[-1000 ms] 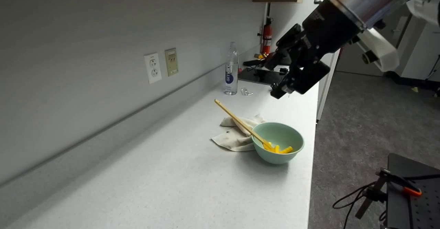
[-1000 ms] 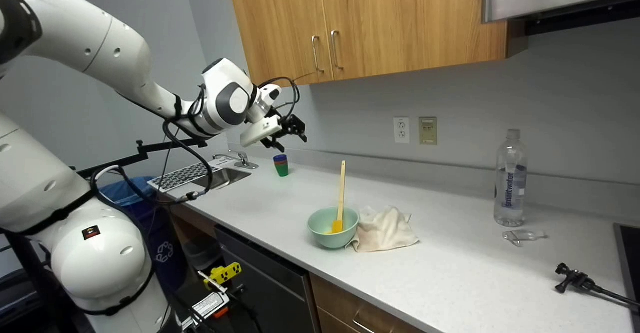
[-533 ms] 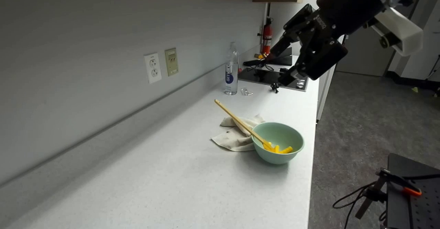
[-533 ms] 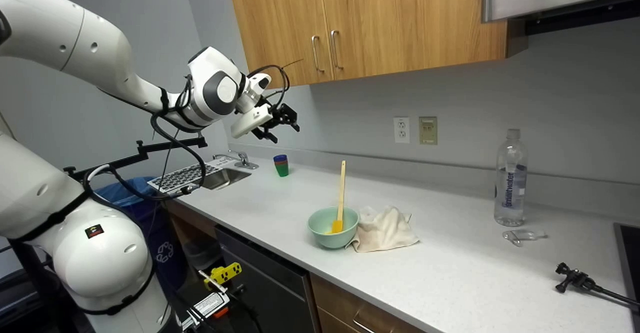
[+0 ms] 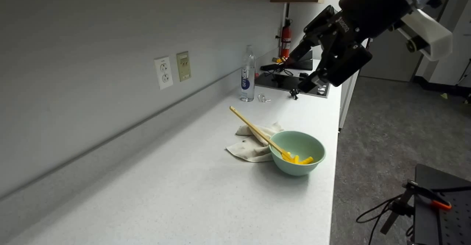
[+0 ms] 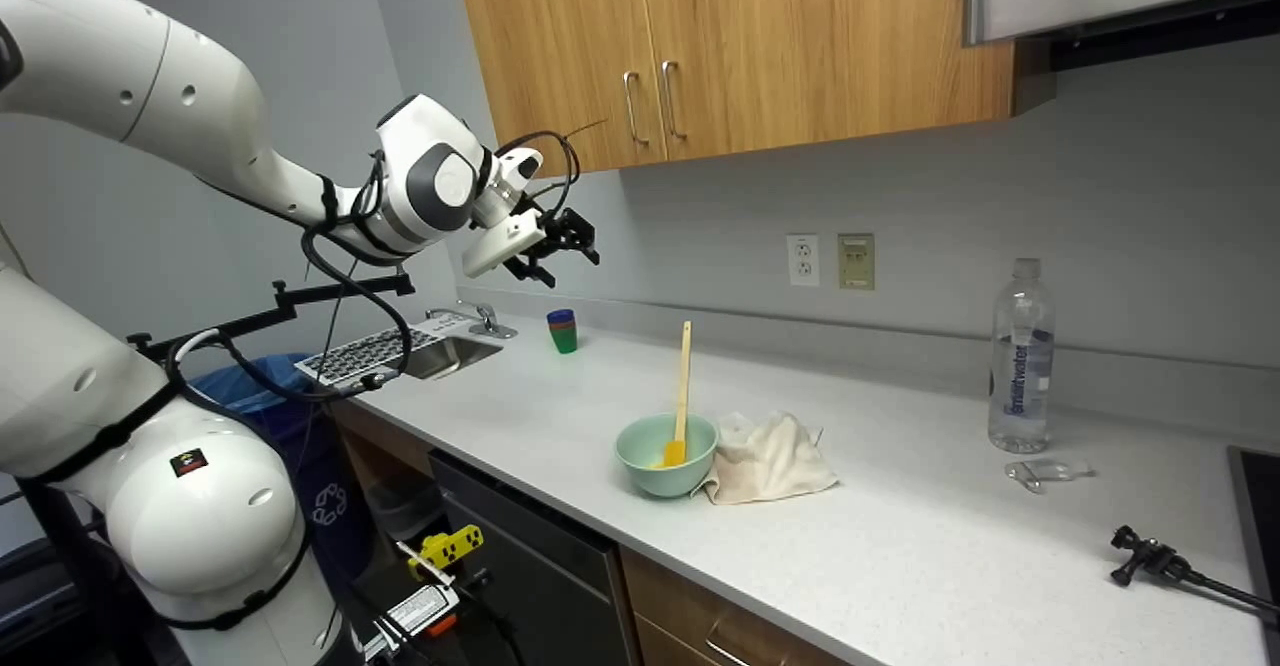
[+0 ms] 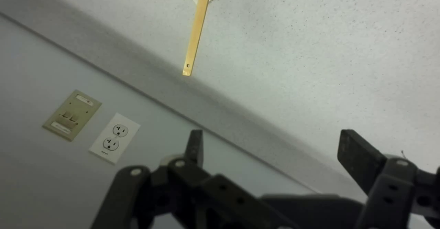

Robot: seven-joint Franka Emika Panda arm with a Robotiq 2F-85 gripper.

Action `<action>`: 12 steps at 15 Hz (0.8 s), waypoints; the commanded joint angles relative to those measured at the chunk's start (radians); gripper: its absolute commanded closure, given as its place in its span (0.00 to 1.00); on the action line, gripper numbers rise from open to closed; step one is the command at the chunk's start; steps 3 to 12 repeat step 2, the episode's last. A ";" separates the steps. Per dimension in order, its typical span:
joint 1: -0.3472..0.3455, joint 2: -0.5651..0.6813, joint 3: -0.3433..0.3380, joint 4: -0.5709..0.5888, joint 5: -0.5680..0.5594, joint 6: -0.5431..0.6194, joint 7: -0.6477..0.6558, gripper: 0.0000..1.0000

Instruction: Mix the contents of the bowl with the spatula

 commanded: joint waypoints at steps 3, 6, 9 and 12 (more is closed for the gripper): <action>0.000 -0.001 0.000 0.001 0.003 -0.002 -0.003 0.00; 0.000 -0.001 0.000 0.001 0.003 -0.002 -0.003 0.00; 0.000 -0.001 0.000 0.001 0.003 -0.002 -0.003 0.00; 0.000 -0.001 0.000 0.001 0.003 -0.002 -0.003 0.00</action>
